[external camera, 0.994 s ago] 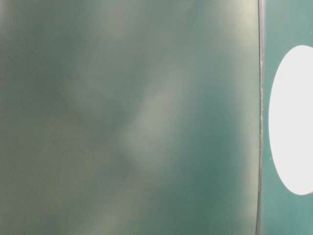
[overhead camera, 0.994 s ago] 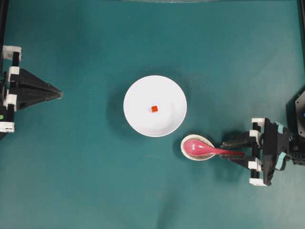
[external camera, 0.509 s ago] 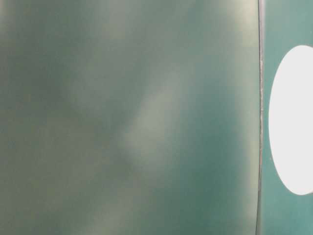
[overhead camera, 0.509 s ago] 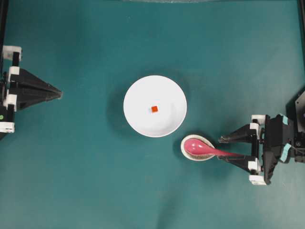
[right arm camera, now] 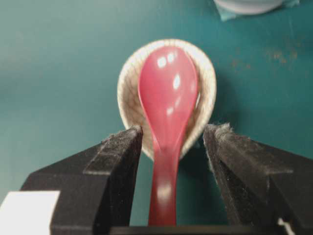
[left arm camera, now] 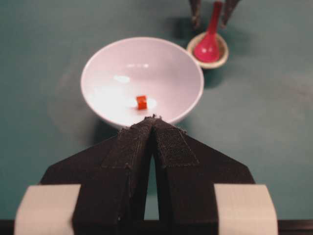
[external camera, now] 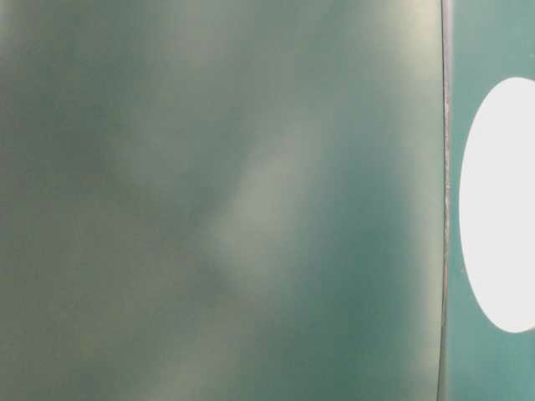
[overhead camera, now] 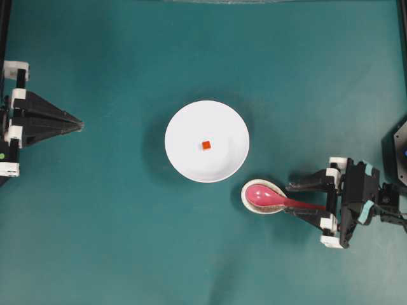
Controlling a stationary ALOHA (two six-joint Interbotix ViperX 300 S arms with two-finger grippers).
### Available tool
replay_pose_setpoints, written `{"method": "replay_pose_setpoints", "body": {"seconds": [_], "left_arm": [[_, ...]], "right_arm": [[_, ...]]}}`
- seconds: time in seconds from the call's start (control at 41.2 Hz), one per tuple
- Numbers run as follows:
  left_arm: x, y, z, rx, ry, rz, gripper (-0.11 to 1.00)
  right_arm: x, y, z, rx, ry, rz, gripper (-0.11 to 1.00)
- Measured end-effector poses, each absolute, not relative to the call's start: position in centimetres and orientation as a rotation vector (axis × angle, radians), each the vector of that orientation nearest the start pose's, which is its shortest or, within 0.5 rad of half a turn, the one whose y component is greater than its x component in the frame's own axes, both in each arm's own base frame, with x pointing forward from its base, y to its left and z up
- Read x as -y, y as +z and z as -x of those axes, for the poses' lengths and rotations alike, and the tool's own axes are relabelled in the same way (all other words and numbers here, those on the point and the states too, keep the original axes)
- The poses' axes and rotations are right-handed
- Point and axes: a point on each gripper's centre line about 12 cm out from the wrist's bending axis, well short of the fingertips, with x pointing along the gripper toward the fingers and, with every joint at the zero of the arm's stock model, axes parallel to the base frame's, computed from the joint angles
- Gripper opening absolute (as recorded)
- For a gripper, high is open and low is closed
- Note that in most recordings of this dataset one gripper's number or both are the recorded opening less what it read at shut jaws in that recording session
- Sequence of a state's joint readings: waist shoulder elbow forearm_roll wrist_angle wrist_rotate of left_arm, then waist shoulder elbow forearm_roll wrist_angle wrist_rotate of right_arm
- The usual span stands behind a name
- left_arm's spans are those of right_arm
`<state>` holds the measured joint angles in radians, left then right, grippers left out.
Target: Grip the spoon and scoop the red block from the bowl with right arm.
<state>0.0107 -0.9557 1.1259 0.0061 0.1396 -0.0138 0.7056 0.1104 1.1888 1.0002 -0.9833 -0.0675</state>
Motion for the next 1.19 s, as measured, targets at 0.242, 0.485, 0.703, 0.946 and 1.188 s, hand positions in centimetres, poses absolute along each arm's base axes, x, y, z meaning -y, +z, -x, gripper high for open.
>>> {"method": "replay_pose_setpoints", "body": {"seconds": [0.242, 0.485, 0.703, 0.946, 1.188], "left_arm": [[-0.2, 26.2, -19.8, -0.31, 0.013, 0.012, 0.0], [-0.2, 26.2, -19.8, -0.311, 0.011, 0.012, 0.0], [-0.2, 26.2, -19.8, -0.31, 0.013, 0.012, 0.0], [-0.2, 26.2, -19.8, -0.31, 0.011, 0.01, 0.0], [-0.2, 26.1, -19.7, -0.311, 0.013, 0.012, 0.0]], "right_arm": [[-9.7, 7.7, -22.9, -0.421, -0.213, -0.211, 0.58], [-10.2, 7.4, -21.9, -0.441, -0.177, -0.184, 0.58], [-9.9, 7.3, -21.6, -0.444, -0.18, -0.177, 0.58], [-9.9, 6.8, -21.5, -0.453, -0.183, -0.158, 0.56], [-10.6, 6.7, -21.5, -0.436, -0.158, -0.137, 0.53]]}}
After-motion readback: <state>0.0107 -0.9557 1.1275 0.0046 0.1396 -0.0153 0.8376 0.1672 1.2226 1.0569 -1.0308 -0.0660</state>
